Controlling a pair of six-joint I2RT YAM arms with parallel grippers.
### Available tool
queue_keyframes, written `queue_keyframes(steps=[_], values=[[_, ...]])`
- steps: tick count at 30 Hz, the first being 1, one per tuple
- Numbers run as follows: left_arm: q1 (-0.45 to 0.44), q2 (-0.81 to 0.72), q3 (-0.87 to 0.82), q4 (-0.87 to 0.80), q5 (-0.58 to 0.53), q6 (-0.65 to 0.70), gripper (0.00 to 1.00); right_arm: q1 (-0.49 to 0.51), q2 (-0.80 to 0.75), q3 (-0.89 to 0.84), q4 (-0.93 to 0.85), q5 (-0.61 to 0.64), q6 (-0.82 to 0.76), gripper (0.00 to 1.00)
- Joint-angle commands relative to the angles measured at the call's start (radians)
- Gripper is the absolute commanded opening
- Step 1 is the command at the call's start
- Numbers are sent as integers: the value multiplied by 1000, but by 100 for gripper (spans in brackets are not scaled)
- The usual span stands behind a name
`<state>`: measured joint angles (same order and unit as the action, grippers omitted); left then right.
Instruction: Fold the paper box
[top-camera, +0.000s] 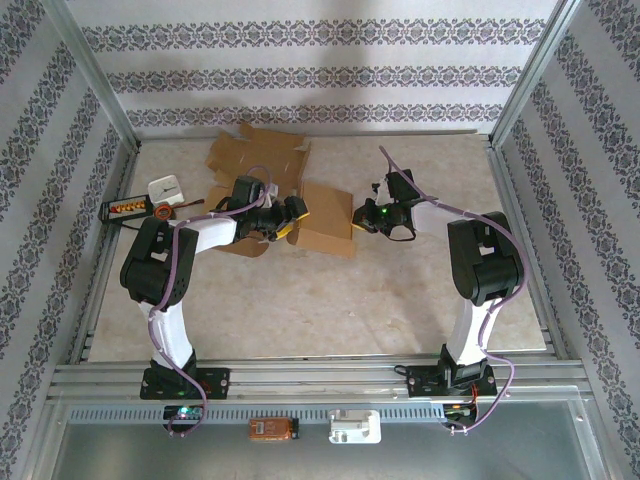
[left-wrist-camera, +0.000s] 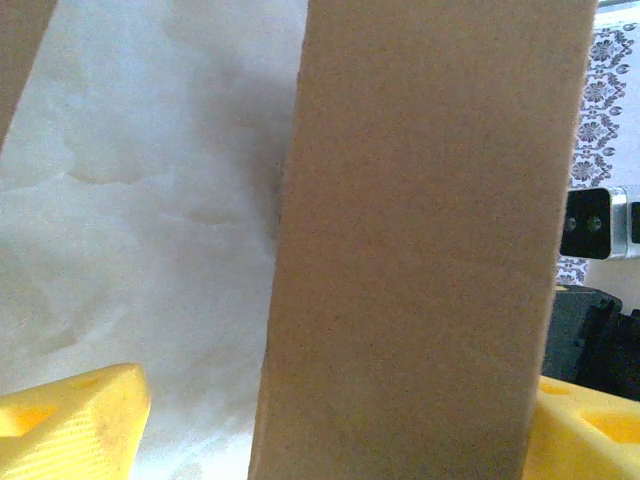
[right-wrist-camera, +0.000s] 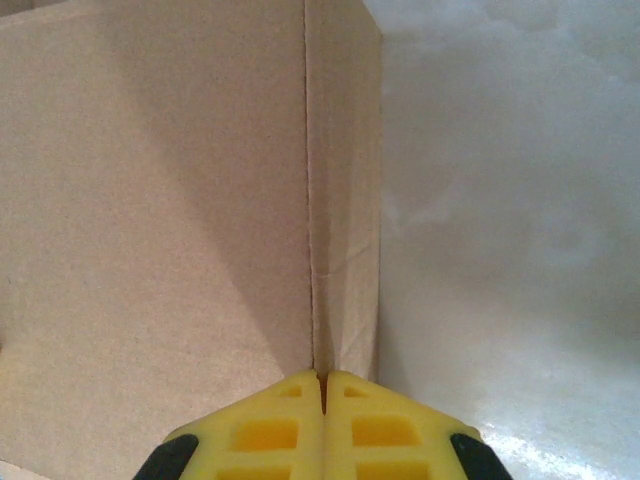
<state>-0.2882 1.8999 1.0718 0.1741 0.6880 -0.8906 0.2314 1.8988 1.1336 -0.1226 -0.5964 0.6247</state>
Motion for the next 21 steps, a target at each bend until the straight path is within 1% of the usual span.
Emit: queue_keyframes(steps=[1, 7, 11, 14, 19, 20, 21], values=[[-17, 43, 25, 50, 36, 0, 87, -6, 48, -50, -90, 93, -22, 2], [-48, 95, 24, 205, 65, -99, 87, -7, 46, -53, -82, 87, -15, 2], [-65, 103, 30, 274, 60, -142, 78, -6, 47, -53, -80, 81, -13, 3], [-70, 108, 36, 310, 60, -180, 68, -5, 46, -53, -78, 77, -8, 4], [-72, 97, 19, 364, 51, -240, 56, -4, 42, -47, -76, 38, 10, 11], [-72, 91, 16, 367, 49, -247, 55, -3, 34, -44, -74, 29, 16, 14], [-72, 83, 13, 365, 46, -251, 54, -2, 15, -43, -80, 25, 22, 20]])
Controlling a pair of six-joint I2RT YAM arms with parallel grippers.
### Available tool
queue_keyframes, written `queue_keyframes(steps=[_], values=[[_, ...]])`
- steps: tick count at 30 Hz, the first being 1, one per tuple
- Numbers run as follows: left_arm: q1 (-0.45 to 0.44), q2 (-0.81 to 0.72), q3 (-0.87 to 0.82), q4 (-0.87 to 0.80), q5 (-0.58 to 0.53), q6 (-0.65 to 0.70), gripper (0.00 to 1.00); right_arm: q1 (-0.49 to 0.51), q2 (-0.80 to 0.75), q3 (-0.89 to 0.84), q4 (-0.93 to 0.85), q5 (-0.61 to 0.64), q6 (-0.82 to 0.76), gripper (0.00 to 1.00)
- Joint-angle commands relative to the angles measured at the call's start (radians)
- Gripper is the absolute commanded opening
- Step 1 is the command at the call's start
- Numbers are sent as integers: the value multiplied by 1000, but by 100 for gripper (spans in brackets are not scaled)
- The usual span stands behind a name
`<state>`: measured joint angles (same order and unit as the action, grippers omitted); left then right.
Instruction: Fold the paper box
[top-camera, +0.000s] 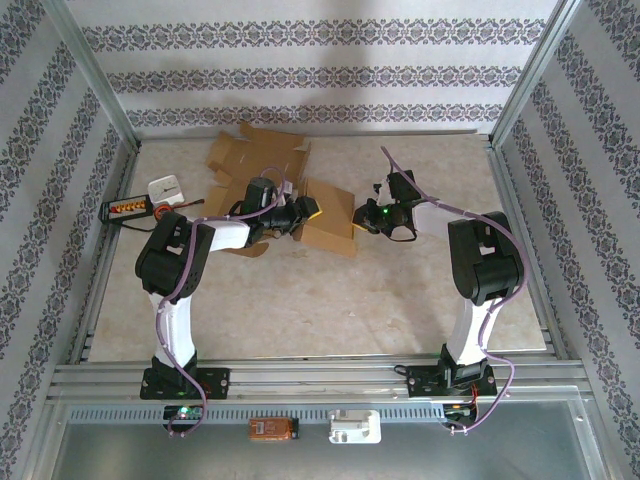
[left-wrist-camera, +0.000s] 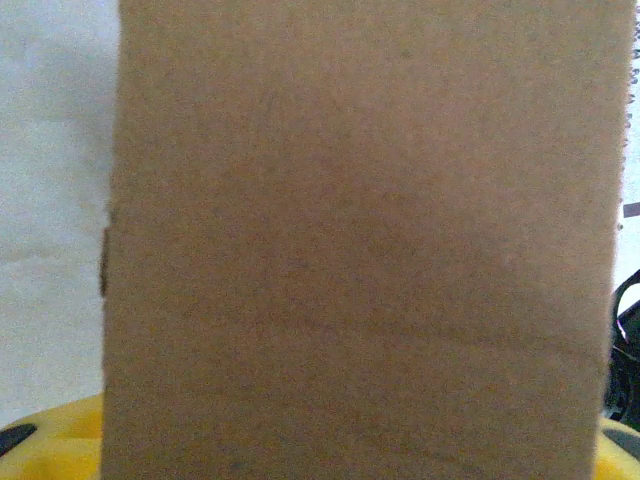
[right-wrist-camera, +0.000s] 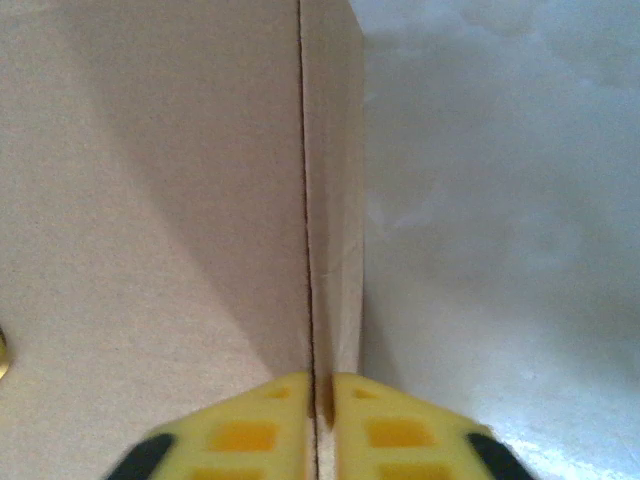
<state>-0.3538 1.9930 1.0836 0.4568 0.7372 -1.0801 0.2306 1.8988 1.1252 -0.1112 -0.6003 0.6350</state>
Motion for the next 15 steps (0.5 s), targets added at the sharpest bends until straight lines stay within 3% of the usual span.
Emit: queue_keyframes(steps=[1, 9, 11, 15], values=[[-5, -20, -1, 75, -5, -61, 54, -2, -7, -32, -98, 27, 15, 26], [1, -117, 1, -85, -58, -24, 49, 55, -282, 0, -133, 186, -29, 58], [11, -143, -5, -99, -67, -37, 49, 109, -351, 4, -115, 271, -112, 67], [39, -197, -13, -128, -84, -72, 50, 296, -482, -70, 41, 496, -429, 98]])
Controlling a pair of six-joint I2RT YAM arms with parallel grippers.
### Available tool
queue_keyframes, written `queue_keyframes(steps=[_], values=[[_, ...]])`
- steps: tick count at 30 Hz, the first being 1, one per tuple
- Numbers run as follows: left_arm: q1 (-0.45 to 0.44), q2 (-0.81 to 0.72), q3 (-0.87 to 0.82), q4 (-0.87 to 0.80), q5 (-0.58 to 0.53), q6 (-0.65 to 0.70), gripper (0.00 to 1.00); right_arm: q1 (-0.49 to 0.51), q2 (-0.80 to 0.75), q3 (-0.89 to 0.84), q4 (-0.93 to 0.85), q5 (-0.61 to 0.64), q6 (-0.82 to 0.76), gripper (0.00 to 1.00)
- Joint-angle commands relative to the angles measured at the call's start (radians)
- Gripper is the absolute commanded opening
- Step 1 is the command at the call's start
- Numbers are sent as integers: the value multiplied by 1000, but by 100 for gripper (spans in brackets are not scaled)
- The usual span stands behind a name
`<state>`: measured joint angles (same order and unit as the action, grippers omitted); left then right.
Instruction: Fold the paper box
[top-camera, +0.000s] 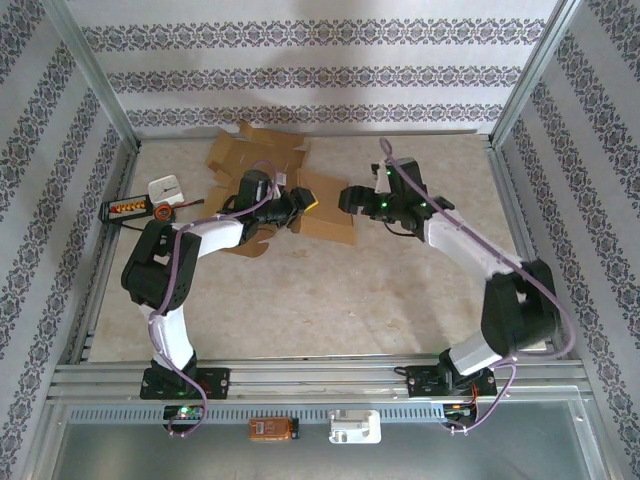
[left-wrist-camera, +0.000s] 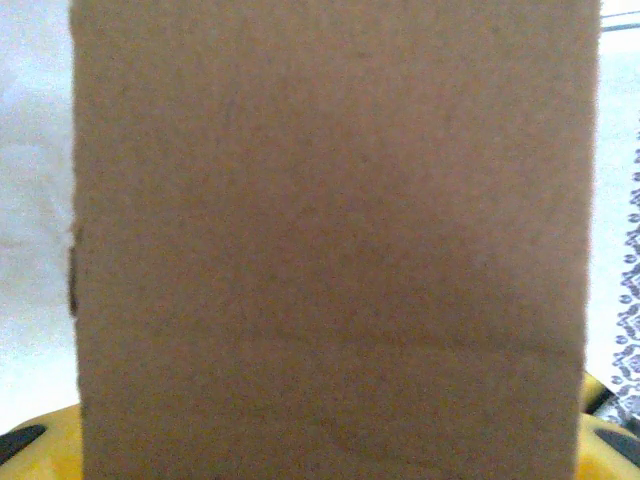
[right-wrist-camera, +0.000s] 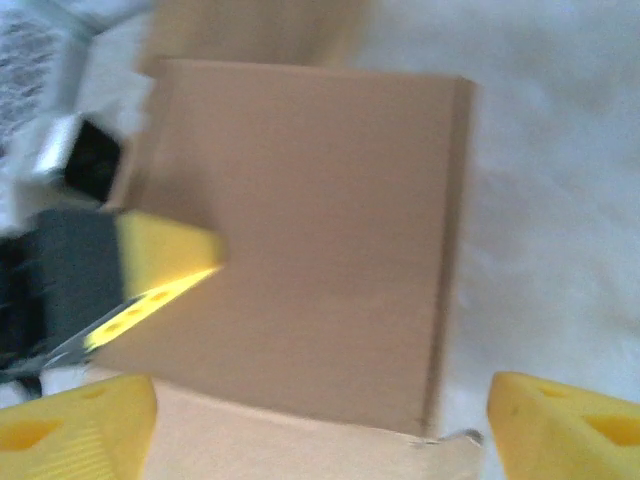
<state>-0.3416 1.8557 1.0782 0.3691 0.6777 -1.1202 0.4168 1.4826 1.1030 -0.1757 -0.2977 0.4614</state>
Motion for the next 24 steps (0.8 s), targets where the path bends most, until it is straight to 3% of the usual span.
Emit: queue_keyframes(steps=[1, 4, 6, 9, 15, 24], values=[[33, -69, -5, -59, -29, -40, 49, 152, -84, -72, 154, 209, -330, 98], [51, -87, 4, -99, -22, -80, 46, 276, -108, -139, 279, 255, -622, 98], [59, -95, 3, -96, -12, -109, 45, 363, -85, -183, 370, 360, -875, 98], [63, -102, 2, -83, -3, -133, 43, 417, 7, -188, 466, 502, -1123, 98], [66, -113, -7, -82, -3, -142, 42, 377, 218, -150, 710, 639, -1384, 98], [68, -133, -24, -75, 2, -152, 42, 309, 353, -114, 896, 649, -1505, 93]])
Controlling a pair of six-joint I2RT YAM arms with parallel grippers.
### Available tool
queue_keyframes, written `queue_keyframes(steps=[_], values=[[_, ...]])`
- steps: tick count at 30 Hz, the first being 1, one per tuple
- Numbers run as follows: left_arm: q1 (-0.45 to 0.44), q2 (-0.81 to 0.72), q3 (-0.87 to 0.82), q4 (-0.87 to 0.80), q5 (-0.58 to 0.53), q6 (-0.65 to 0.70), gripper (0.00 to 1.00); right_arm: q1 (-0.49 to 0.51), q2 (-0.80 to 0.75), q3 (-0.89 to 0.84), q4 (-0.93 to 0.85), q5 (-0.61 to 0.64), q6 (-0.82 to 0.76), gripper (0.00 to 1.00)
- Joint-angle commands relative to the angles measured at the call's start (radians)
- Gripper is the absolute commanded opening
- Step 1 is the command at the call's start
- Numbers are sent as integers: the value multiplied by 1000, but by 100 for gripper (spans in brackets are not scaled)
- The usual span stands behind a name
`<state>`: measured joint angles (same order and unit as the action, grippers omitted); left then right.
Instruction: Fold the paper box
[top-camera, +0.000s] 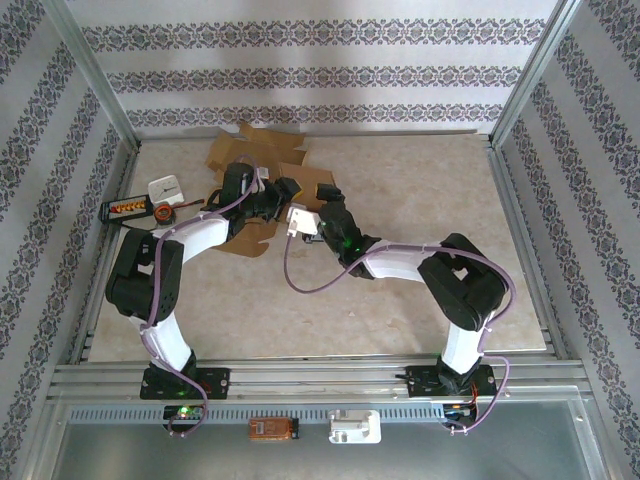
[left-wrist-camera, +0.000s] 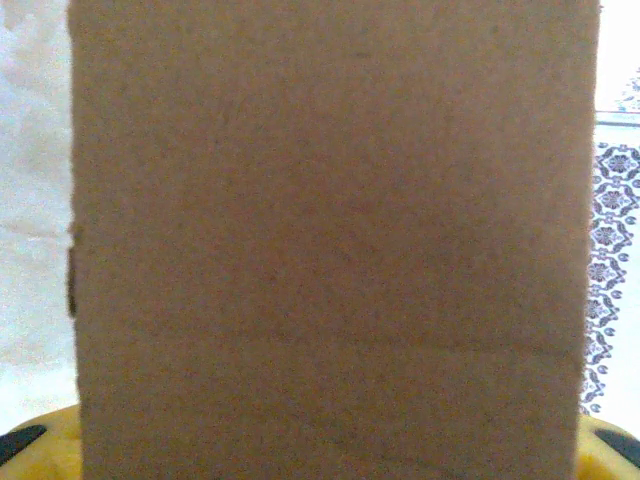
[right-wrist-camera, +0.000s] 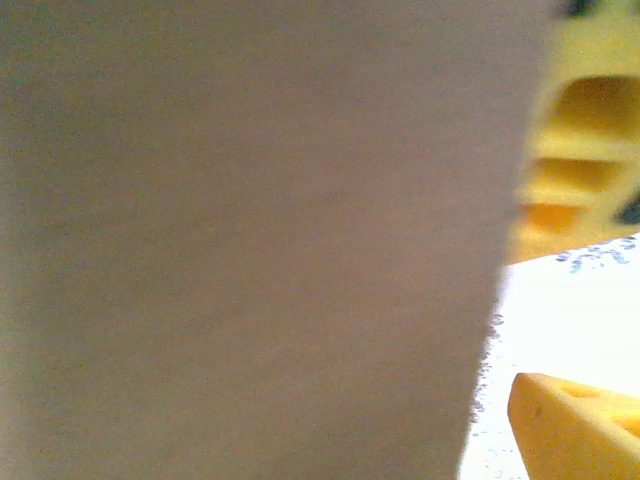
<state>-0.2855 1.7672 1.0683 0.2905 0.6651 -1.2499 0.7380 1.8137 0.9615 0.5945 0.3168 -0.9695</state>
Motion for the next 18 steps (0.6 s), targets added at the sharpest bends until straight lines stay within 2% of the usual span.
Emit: queue_keyframes(steps=[1, 7, 12, 16, 18], values=[[12, -46, -16, 18, 17, -31, 42, -14, 28, 22, 146, 33, -74, 91], [11, -51, -38, 190, 65, -161, 42, -13, 14, -24, 211, -33, -56, 67], [18, -81, -30, 197, 83, -164, 48, 12, -25, -43, 191, -60, -74, 52], [42, -136, -44, 221, 79, -173, 60, 33, -95, -75, 103, -95, -6, 48], [63, -185, -47, 180, 67, -136, 67, 39, -147, -98, 49, -111, 36, 47]])
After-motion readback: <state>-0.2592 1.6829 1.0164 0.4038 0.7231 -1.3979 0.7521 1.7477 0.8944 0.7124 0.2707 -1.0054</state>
